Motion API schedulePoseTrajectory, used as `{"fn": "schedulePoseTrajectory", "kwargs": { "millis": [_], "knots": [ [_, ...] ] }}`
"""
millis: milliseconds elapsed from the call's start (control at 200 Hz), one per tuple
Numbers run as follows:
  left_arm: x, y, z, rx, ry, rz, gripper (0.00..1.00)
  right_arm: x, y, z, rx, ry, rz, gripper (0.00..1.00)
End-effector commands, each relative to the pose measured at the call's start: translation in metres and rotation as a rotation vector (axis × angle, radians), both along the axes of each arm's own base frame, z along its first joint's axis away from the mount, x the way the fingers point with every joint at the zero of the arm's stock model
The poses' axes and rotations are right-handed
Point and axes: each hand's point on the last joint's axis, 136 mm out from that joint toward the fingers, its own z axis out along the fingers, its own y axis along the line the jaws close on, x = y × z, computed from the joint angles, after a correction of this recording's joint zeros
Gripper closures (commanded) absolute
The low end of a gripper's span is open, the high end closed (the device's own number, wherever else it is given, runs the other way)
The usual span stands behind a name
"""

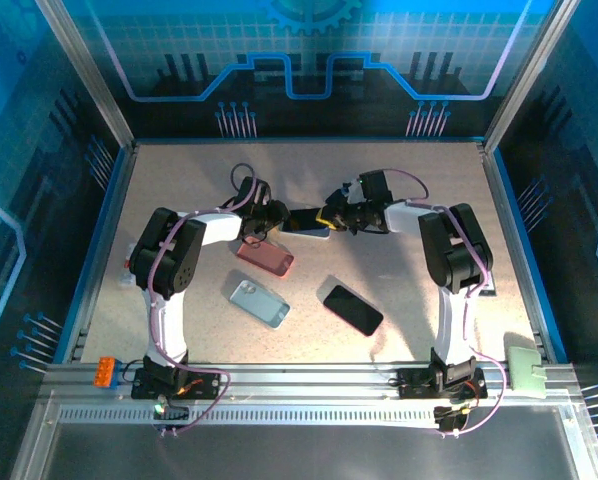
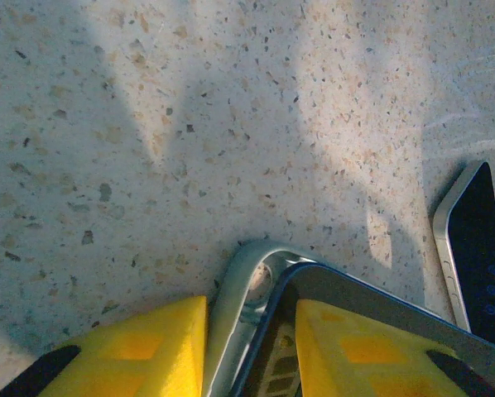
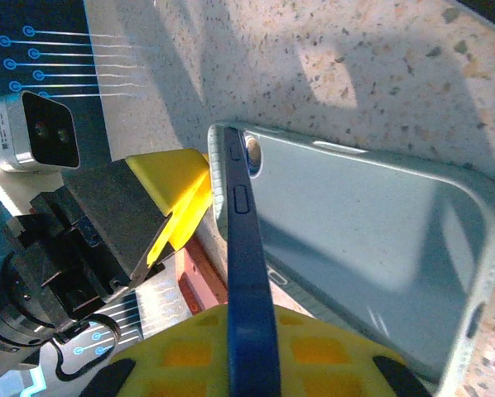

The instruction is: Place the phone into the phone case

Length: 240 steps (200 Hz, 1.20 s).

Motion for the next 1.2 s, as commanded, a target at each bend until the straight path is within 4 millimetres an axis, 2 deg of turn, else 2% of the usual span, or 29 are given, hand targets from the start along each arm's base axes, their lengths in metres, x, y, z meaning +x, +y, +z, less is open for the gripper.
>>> {"fn": "schedulePoseTrajectory", "kwargs": {
  "millis": [0,640,926,1056,1196],
  "knots": [
    [0.003,-0.02,0.005,-0.036,-0.012,-0.032,0.66,-0.011,0.005,-0.026,-0.075,0.059,0.023,1.0],
    [0.005,-0.028,0.009,-0.056,-0.019,-0.037,0.67,-0.012,0.012,-0.047,-0.09,0.12,0.037,1.0],
    [0.003,-0.03,0.011,-0.054,-0.019,-0.041,0.68,-0.017,0.01,-0.045,-0.109,0.124,0.047,1.0],
    [0.001,-0.031,0.011,-0.053,-0.013,-0.044,0.68,-0.02,0.009,-0.045,-0.126,0.129,0.053,0.93],
    [0.0,-0.031,0.015,-0.052,-0.017,-0.046,0.69,-0.022,0.009,-0.045,-0.15,0.136,0.06,0.79]
  ]
}}
